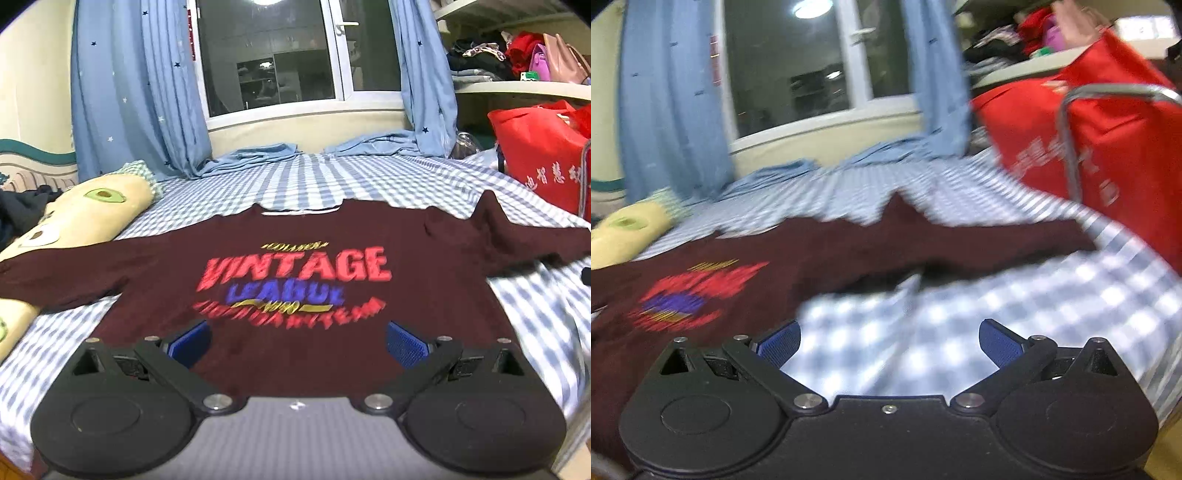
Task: Fold small clothes
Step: 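Move the right tool to the sleeve cuff beside the red bag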
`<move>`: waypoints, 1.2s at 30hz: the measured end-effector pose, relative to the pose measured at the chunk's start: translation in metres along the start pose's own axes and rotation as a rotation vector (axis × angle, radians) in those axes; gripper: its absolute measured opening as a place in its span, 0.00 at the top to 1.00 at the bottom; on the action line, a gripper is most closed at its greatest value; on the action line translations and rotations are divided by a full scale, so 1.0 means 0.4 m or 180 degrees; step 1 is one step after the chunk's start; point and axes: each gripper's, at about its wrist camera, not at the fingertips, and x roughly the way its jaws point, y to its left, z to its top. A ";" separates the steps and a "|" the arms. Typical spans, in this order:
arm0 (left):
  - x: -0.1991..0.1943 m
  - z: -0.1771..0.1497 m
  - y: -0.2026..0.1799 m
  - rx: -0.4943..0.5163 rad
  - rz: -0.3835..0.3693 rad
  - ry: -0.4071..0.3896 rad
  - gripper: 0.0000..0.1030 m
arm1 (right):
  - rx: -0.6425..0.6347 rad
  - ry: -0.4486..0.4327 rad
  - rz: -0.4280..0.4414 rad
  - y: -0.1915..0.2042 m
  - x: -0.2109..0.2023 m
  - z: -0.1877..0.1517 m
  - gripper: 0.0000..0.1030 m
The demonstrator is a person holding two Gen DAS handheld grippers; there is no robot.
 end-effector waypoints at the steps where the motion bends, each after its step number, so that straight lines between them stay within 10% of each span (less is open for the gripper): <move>1: 0.027 0.011 -0.016 -0.0010 -0.0010 -0.0007 0.01 | -0.0027 -0.0020 -0.0163 -0.022 0.030 0.015 0.00; 12: 0.252 0.047 -0.109 -0.0087 0.0298 0.0063 0.01 | -0.0316 -0.0036 -0.0855 -0.134 0.181 0.083 0.00; 36: 0.331 -0.030 -0.108 -0.0102 0.0417 0.0312 0.01 | -0.0094 -0.0085 -0.0850 -0.179 0.262 0.091 0.00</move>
